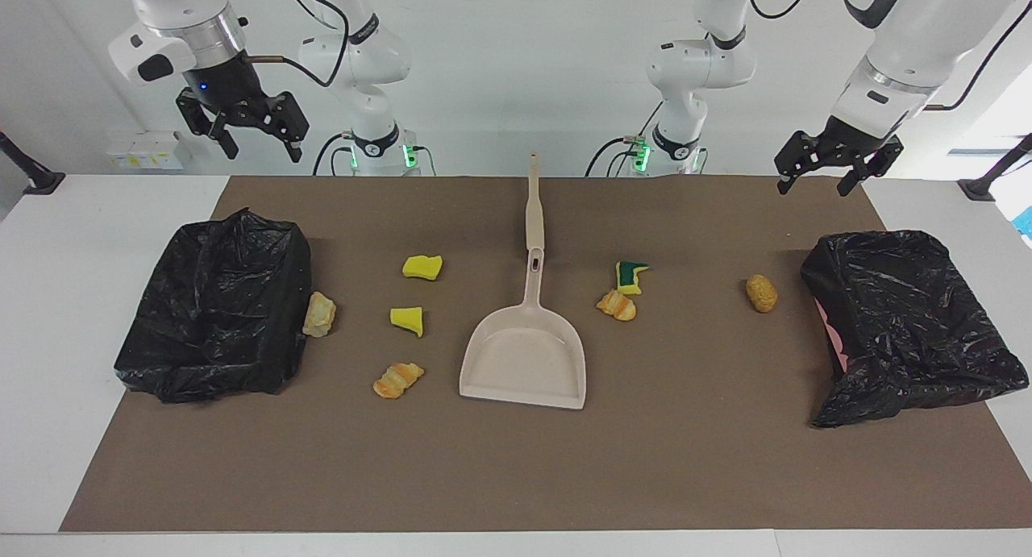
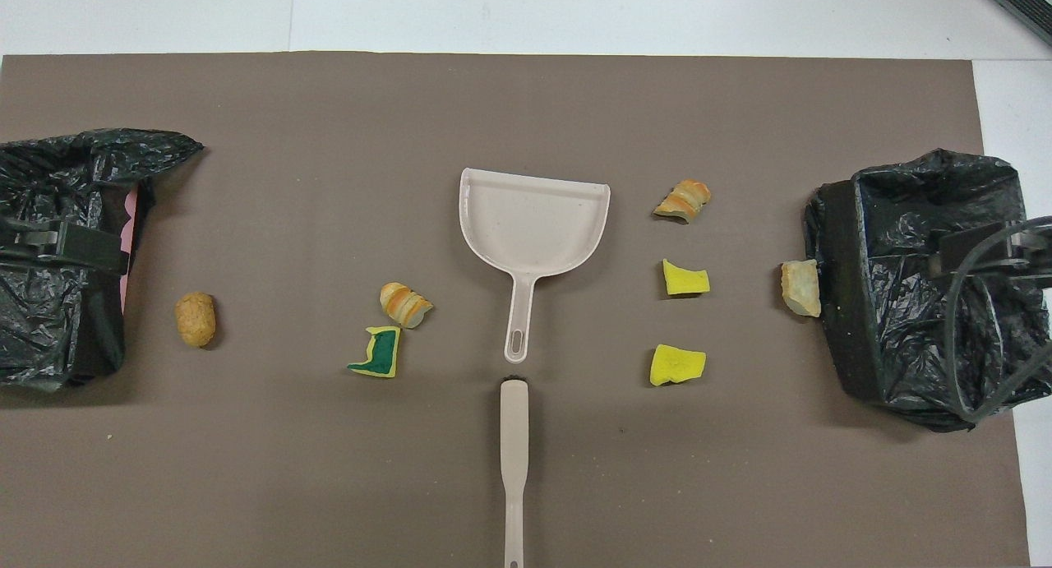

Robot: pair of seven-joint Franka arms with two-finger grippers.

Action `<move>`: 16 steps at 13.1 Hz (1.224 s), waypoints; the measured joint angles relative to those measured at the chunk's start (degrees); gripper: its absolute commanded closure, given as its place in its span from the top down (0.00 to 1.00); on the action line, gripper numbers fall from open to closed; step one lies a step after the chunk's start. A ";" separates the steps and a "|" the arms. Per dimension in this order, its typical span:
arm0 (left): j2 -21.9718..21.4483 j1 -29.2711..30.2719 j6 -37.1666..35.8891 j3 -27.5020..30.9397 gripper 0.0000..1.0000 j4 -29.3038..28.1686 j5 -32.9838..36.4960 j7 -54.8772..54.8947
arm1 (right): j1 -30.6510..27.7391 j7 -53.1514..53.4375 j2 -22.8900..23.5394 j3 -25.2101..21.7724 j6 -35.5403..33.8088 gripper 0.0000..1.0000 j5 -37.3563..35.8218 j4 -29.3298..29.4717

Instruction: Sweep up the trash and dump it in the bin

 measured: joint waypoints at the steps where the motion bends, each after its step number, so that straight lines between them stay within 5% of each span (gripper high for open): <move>1: -0.04 0.00 0.00 0.00 1.00 -0.07 0.00 0.24 | 0.00 -0.08 0.00 0.02 -0.85 1.00 0.00 0.02; 16: -1.01 -0.26 -0.13 -0.07 1.00 -1.93 0.00 0.82 | 0.92 -0.48 0.01 0.20 -1.90 1.00 -0.42 1.50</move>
